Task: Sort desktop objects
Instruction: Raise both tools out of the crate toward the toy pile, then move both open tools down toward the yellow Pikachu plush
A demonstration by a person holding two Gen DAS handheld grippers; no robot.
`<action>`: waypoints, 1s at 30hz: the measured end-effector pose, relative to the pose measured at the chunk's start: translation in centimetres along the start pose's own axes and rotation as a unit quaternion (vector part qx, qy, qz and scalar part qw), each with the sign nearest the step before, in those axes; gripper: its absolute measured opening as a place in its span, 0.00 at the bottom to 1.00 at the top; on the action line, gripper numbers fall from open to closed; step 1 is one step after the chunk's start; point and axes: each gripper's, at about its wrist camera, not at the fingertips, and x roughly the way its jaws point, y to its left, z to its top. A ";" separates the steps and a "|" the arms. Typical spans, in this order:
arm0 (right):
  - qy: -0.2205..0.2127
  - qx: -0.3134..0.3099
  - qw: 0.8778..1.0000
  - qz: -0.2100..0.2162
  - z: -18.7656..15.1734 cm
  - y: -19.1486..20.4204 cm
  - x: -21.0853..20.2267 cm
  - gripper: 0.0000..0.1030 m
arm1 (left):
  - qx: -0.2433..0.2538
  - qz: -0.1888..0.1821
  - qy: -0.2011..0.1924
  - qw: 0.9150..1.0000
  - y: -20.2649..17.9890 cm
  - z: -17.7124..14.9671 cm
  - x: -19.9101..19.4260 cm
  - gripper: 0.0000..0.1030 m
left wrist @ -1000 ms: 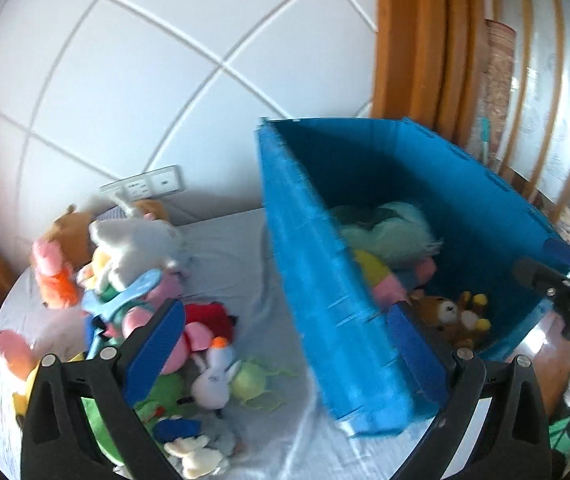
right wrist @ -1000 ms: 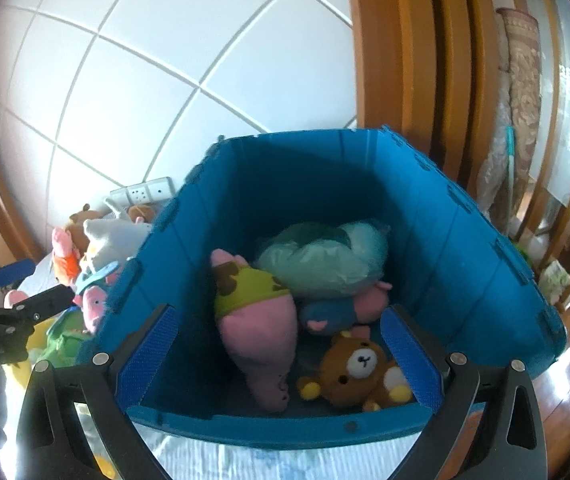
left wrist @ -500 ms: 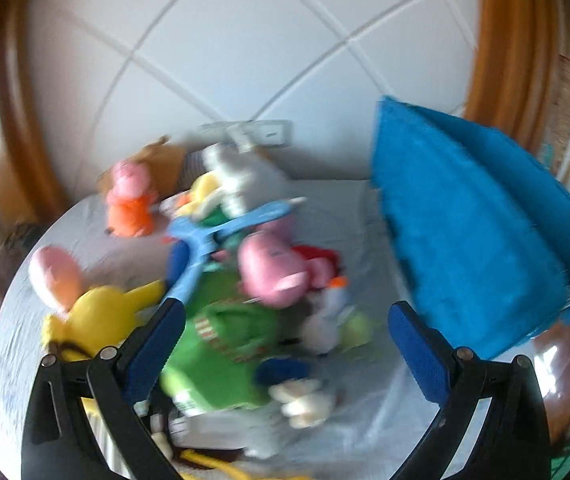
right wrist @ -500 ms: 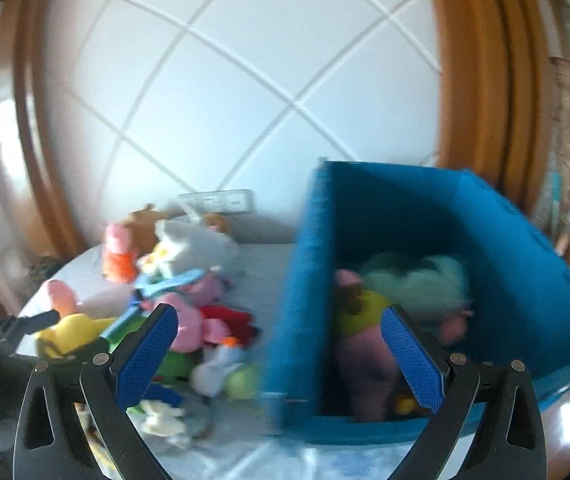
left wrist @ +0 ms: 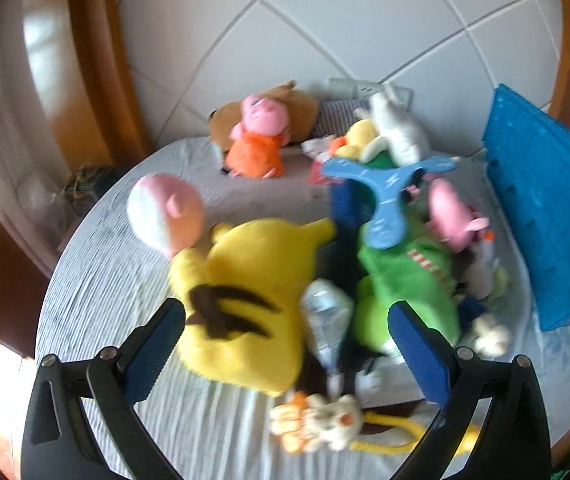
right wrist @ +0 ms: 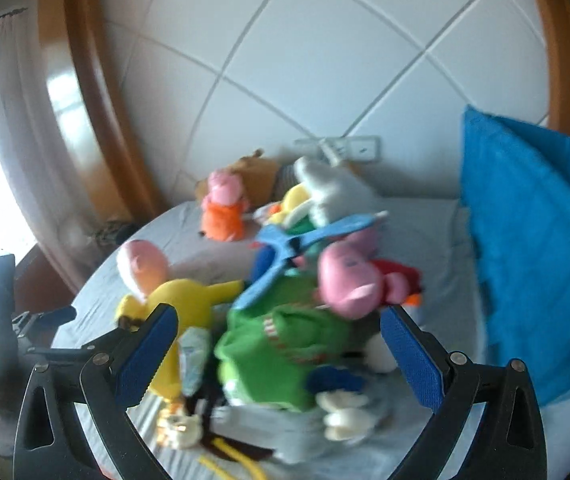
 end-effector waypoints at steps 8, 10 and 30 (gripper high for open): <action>0.054 -0.005 0.998 0.020 -2.1 2.3 4.3 1.00 | -0.038 0.013 0.019 0.999 2.9 -2.3 1.7 1.00; 0.065 -0.005 0.997 0.026 -2.5 1.9 5.0 1.00 | -0.039 0.015 0.029 0.999 2.8 -3.0 2.3 1.00; 0.118 -0.054 0.986 0.102 -4.9 7.4 12.2 0.96 | -0.089 0.044 0.077 0.992 5.1 -7.8 8.9 1.00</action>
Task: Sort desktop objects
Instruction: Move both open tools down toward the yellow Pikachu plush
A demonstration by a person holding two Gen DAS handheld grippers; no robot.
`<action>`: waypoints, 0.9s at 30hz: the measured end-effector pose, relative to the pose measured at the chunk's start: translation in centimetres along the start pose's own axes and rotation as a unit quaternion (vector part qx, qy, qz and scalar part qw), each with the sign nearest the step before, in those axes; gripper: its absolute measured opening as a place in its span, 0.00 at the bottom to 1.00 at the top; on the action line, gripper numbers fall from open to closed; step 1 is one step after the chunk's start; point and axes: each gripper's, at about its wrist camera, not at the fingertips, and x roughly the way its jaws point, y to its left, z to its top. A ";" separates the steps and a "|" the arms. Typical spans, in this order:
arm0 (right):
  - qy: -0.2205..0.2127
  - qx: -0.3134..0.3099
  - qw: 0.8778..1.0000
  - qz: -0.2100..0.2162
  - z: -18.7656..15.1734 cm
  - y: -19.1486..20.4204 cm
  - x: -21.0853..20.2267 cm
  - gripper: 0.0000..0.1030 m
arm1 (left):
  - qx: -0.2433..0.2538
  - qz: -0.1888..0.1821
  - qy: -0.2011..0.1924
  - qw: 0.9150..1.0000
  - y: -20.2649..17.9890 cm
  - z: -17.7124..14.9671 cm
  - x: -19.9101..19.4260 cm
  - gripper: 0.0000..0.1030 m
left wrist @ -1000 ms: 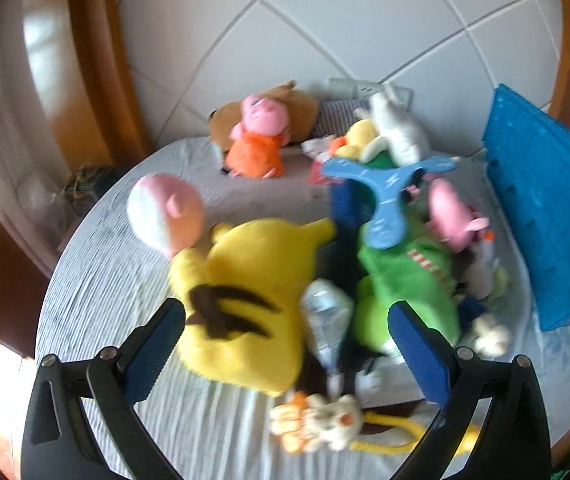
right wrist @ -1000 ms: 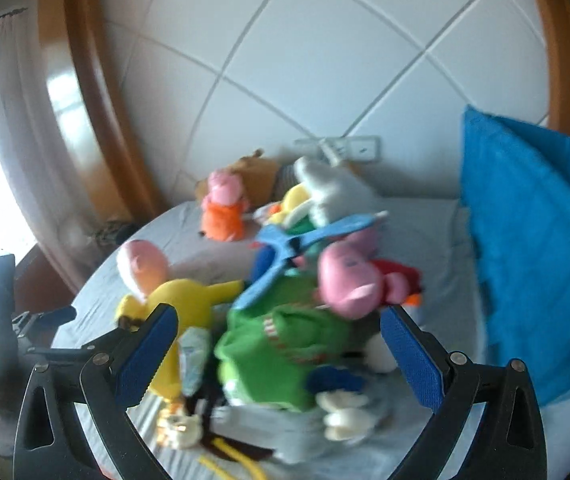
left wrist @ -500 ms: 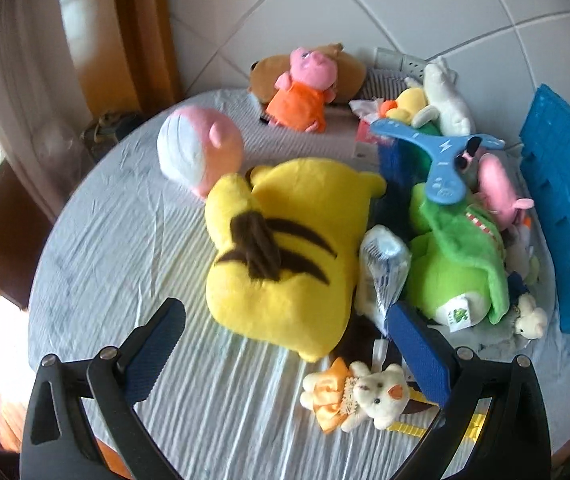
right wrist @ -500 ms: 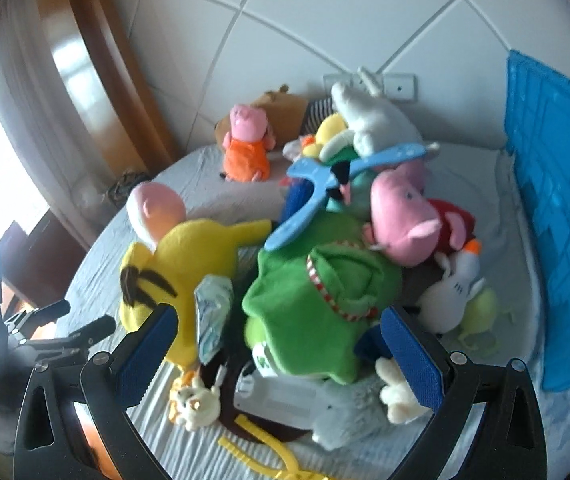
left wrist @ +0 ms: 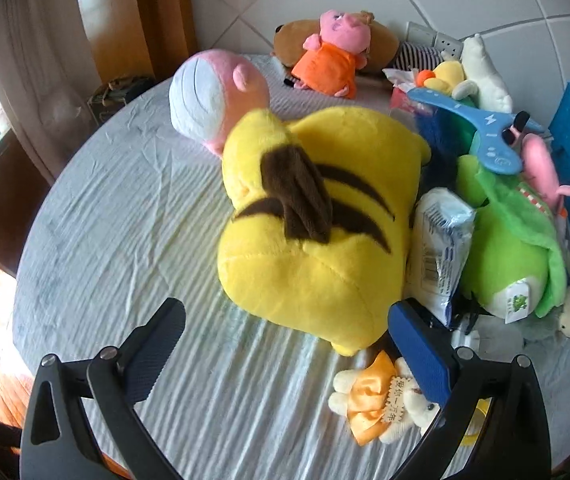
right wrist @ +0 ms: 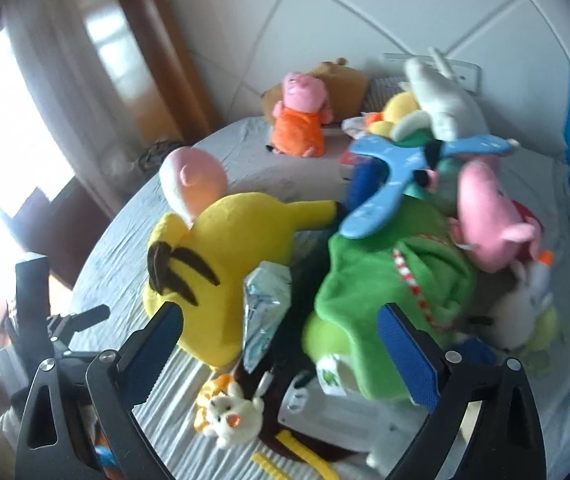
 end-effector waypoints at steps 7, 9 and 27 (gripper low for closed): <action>0.012 -0.071 0.996 0.057 0.9 0.1 2.6 0.84 | -0.080 0.041 -0.022 0.996 -2.0 -1.8 0.8 1.00; 0.017 -0.105 0.991 0.076 1.4 -0.3 3.2 0.77 | -0.117 0.053 -0.031 0.991 -3.0 -2.5 0.9 1.00; 0.054 -0.187 0.972 0.131 4.8 -2.5 11.7 0.77 | -0.192 0.163 -0.034 0.967 0.7 -0.2 5.7 1.00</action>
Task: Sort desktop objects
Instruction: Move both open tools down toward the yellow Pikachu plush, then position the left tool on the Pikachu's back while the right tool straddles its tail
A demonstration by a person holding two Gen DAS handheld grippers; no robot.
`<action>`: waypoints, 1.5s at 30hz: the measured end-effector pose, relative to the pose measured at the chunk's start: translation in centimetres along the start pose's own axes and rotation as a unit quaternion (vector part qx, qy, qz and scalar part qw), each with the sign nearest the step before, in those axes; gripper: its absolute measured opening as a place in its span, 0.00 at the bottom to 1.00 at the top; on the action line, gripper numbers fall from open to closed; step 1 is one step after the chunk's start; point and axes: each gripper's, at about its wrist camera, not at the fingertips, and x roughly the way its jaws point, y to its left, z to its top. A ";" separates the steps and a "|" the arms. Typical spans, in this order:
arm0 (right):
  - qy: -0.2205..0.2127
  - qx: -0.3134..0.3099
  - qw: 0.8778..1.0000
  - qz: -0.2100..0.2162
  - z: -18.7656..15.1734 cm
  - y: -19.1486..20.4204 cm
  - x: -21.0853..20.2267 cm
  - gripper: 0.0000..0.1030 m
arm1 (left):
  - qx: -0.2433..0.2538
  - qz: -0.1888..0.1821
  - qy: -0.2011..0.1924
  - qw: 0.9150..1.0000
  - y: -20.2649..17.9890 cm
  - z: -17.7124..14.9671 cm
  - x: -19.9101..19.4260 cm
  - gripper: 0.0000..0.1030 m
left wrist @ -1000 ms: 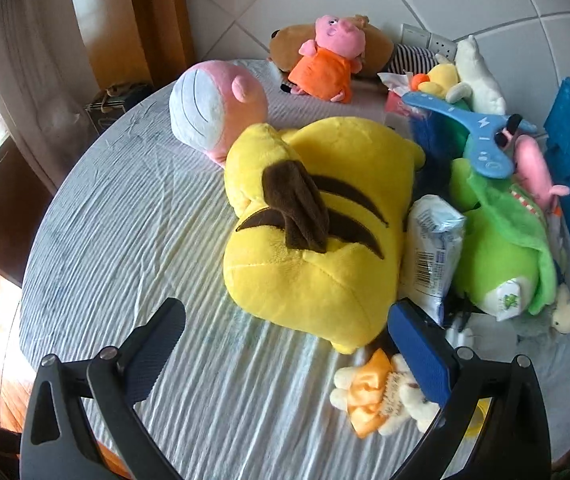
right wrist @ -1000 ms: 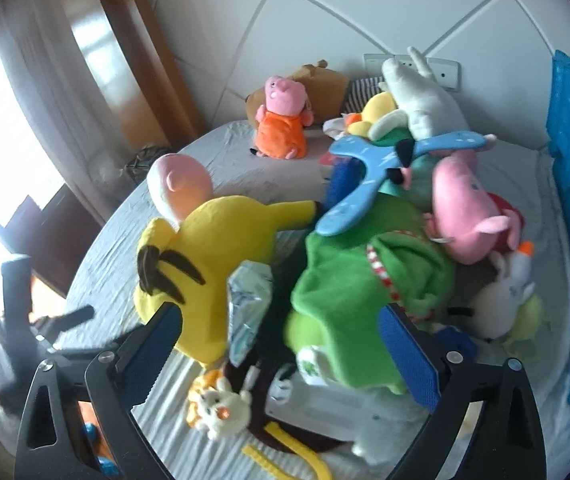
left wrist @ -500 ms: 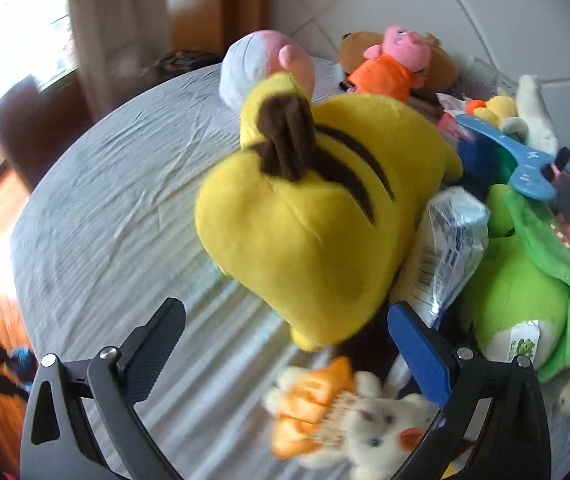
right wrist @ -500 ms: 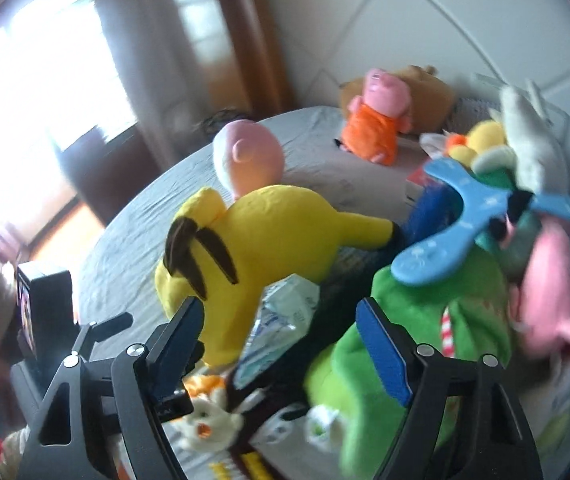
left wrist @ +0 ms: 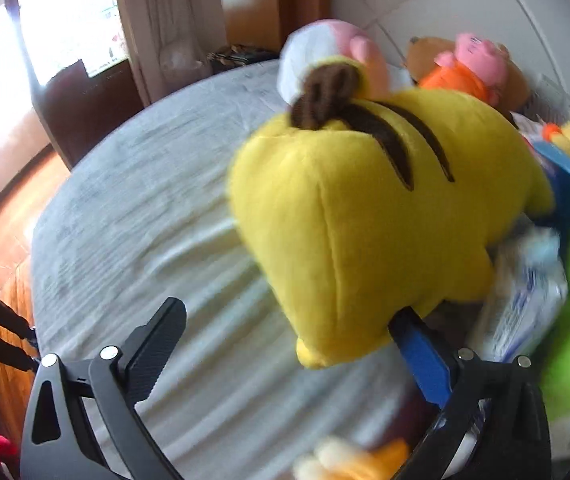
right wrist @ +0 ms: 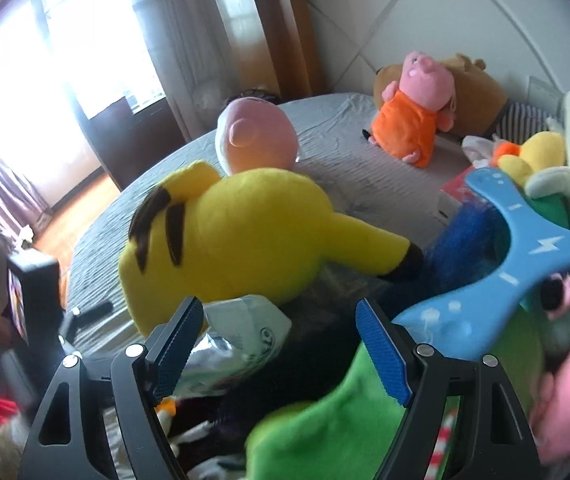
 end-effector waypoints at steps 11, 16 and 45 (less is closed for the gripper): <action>0.025 0.007 0.999 -0.029 4.4 -1.1 2.4 0.88 | 0.033 -0.099 0.045 0.993 1.7 3.1 2.9 1.00; 0.047 0.008 0.998 -0.052 5.2 -2.3 4.0 0.88 | 0.046 -0.112 0.051 0.991 1.7 3.1 2.6 0.92; 0.108 0.145 0.983 0.041 4.1 4.2 9.5 0.84 | 0.166 -0.108 0.070 0.978 6.9 12.3 8.3 0.86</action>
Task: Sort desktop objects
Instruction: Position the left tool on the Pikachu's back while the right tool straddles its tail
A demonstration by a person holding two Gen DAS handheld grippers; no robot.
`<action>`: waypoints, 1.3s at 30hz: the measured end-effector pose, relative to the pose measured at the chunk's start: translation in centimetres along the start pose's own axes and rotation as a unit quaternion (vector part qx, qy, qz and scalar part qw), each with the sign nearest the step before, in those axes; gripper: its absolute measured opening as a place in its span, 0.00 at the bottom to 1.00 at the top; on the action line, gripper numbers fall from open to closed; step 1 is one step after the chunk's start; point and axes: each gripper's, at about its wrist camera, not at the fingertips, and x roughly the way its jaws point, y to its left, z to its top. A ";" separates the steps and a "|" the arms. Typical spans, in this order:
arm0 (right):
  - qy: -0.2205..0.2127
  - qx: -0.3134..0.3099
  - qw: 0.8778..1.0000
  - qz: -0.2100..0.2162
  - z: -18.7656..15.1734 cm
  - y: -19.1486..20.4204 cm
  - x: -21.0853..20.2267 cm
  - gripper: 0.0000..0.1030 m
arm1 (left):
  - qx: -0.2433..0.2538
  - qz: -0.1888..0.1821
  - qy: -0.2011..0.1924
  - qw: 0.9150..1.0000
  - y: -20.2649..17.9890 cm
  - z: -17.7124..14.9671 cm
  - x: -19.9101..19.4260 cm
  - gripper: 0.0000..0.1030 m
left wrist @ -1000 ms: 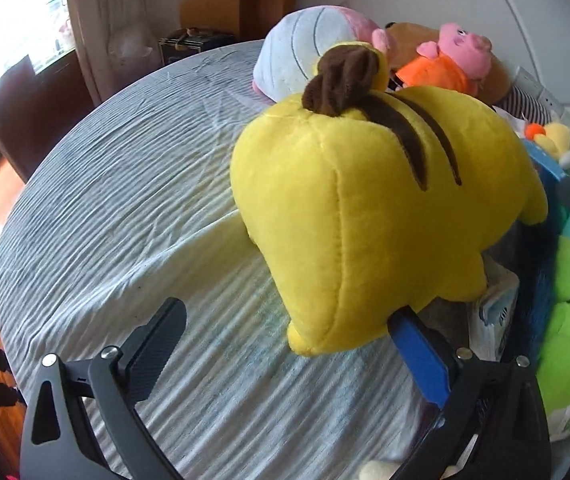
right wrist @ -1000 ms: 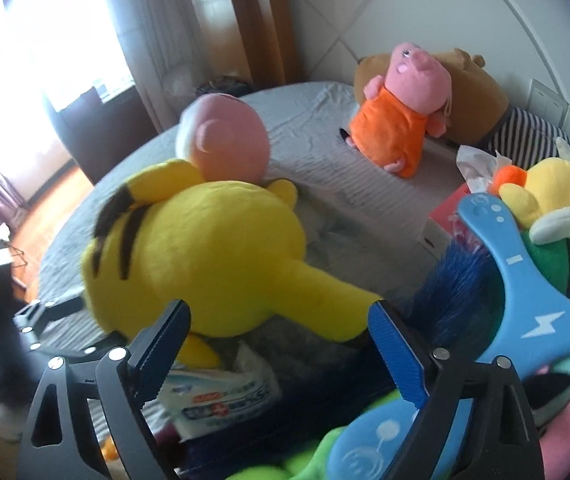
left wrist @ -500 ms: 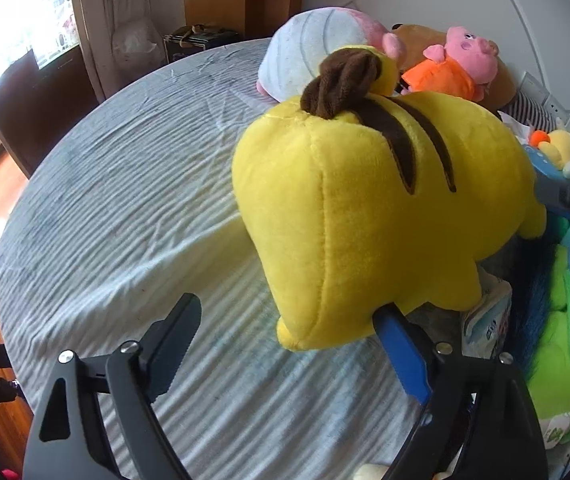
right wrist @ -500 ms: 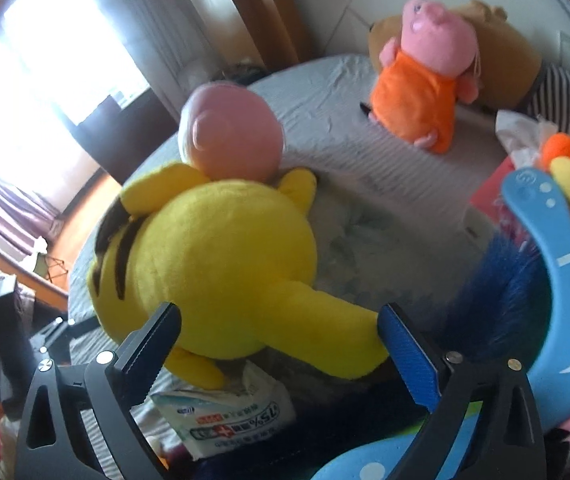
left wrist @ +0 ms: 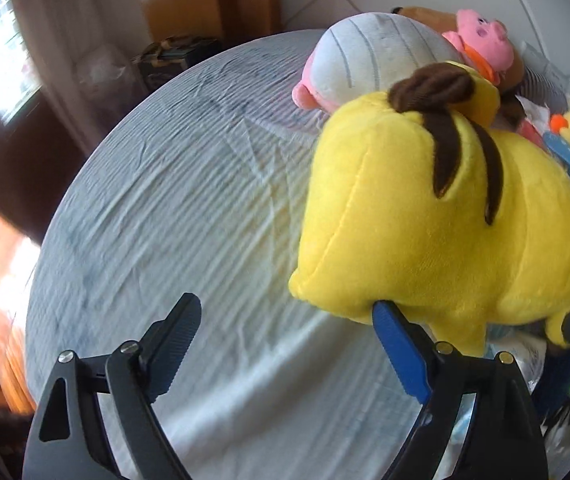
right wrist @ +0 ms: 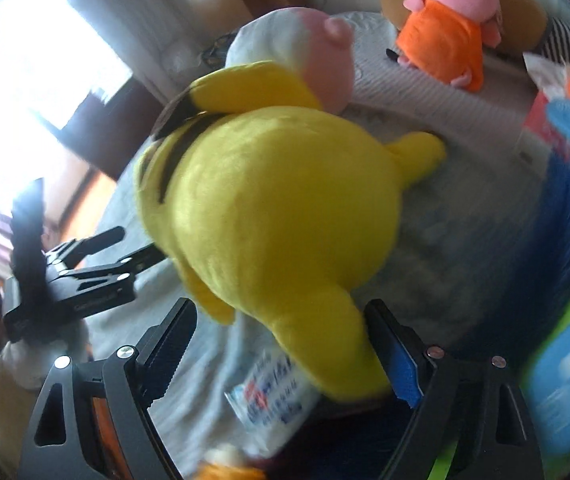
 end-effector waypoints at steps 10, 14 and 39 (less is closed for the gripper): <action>-0.061 0.064 0.995 -0.053 -2.1 1.9 -0.1 0.84 | 0.075 -0.058 -0.003 0.995 0.8 0.6 -0.2 0.86; -0.087 0.098 0.989 -0.066 -2.7 1.5 -1.4 0.93 | 0.107 -0.094 -0.012 0.990 0.9 1.3 -1.8 0.87; -0.112 0.163 0.968 -0.154 -3.4 2.0 -1.5 0.96 | 0.167 -0.176 -0.029 0.970 0.7 6.3 -2.0 1.00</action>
